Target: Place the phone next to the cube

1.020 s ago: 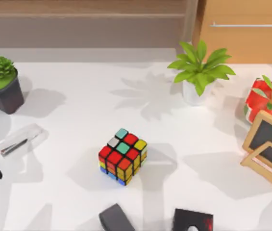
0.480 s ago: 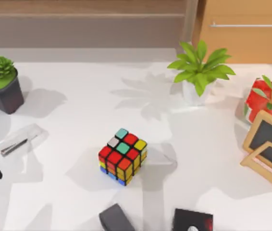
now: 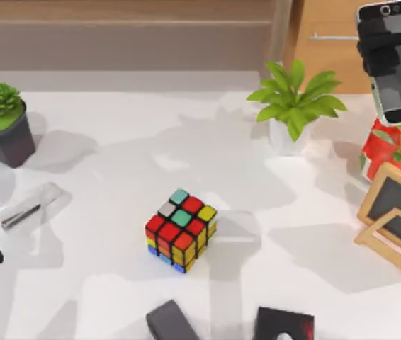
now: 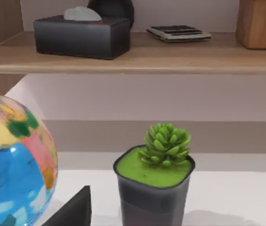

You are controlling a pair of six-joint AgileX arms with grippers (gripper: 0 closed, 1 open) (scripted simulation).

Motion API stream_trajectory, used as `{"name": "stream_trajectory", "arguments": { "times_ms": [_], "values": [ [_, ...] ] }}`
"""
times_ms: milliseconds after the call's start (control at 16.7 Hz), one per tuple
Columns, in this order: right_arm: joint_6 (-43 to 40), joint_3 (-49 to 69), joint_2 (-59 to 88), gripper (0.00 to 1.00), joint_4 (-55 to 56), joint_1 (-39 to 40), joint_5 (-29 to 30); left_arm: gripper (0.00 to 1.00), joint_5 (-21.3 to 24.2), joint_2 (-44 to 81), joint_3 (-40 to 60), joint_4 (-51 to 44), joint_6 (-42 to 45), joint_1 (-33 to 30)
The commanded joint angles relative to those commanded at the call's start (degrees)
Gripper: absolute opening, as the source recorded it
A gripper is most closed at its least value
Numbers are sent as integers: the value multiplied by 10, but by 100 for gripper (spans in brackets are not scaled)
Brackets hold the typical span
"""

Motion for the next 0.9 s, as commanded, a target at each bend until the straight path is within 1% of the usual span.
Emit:
{"name": "stream_trajectory", "arguments": {
  "times_ms": [240, 480, 720, 900],
  "values": [
    [116, 10, 20, 0, -30, 111, -6, 100, 0, 0, 0, 0, 0, 0],
    [221, -4, 52, 0, -70, 192, -6, 100, 0, 0, 0, 0, 0, 0],
    [306, -25, 90, 0, -106, 233, 2, 100, 0, 0, 0, 0, 0, 0],
    [348, -37, 113, 0, -122, 234, 14, 100, 0, 0, 0, 0, 0, 0]
  ]
}}
